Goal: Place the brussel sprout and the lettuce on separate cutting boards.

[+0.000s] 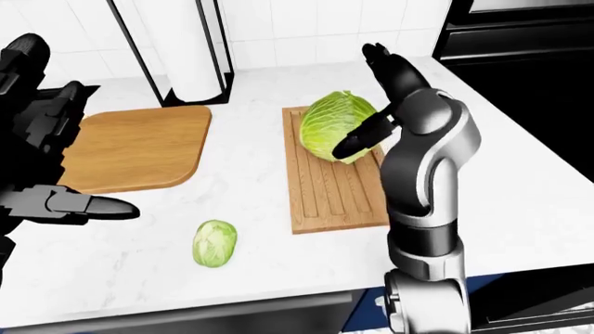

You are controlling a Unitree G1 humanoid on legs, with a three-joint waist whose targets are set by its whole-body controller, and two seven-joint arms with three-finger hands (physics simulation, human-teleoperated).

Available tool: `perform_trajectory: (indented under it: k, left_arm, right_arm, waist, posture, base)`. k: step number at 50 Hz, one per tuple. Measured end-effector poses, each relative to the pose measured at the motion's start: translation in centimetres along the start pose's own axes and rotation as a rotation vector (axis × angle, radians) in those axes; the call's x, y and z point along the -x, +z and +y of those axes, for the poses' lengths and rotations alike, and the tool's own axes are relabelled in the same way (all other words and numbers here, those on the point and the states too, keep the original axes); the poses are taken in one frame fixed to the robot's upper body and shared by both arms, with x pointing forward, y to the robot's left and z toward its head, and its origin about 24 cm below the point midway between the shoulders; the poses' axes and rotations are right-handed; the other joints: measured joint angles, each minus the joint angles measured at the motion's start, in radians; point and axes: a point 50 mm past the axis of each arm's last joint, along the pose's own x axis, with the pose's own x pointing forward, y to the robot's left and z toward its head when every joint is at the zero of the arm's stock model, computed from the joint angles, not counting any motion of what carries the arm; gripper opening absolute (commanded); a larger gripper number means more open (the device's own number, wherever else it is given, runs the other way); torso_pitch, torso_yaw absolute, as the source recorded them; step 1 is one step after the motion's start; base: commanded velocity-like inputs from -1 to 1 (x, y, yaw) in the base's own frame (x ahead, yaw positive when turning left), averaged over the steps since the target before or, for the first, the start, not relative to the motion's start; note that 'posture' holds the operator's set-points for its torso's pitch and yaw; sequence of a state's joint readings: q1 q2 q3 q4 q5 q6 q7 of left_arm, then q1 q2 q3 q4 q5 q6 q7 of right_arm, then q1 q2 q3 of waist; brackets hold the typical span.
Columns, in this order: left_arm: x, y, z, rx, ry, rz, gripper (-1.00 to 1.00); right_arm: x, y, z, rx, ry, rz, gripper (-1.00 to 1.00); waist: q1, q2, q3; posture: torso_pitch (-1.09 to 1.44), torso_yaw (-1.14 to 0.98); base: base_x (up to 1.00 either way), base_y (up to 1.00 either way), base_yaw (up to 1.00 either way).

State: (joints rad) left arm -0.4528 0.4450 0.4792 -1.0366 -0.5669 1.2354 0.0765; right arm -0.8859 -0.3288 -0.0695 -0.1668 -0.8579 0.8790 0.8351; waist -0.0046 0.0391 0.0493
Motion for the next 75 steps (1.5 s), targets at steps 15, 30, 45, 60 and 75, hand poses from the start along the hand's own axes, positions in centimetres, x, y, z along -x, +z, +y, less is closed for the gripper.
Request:
perform_trajectory:
  k: [15, 30, 45, 60, 75]
  left_arm:
    - [0.6, 0.5, -0.5, -0.094, -0.069, 0.013, 1.00]
    - [0.0, 0.0, -4.2, -0.151, -0.280, 0.072, 1.00]
    - [-0.1, -1.8, -6.1, -0.281, -0.396, 0.135, 1.00]
    - [0.2, -3.3, -7.6, -0.376, -0.476, 0.162, 1.00]
    - [0.8, -4.3, -8.8, -0.352, -0.503, 0.173, 1.00]
  right_arm:
    - [2.7, -0.7, -1.3, -0.119, -0.046, -0.028, 1.00]
    - [2.6, -0.5, -1.1, -0.136, -0.035, -0.034, 1.00]
    - [2.5, -0.4, -0.9, -0.128, -0.028, -0.033, 1.00]
    - [2.5, -0.2, -0.7, -0.128, -0.024, -0.039, 1.00]
    - [2.5, -0.3, -0.6, -0.127, -0.021, -0.037, 1.00]
  waist:
    - [-0.003, 0.006, -0.001]
    - [-0.003, 0.018, 0.003]
    - [-0.002, 0.009, -0.001]
    - [0.003, 0.002, -0.009]
    - [0.012, -0.022, -0.007]
  posture:
    - [0.00, 0.00]
    - [0.00, 0.00]
    - [0.00, 0.00]
    - [0.00, 0.00]
    - [0.00, 0.00]
  base:
    - [0.00, 0.00, 0.00]
    - [0.00, 0.00, 0.00]
    - [0.00, 0.00, 0.00]
    - [0.00, 0.00, 0.00]
    - [0.00, 0.00, 0.00]
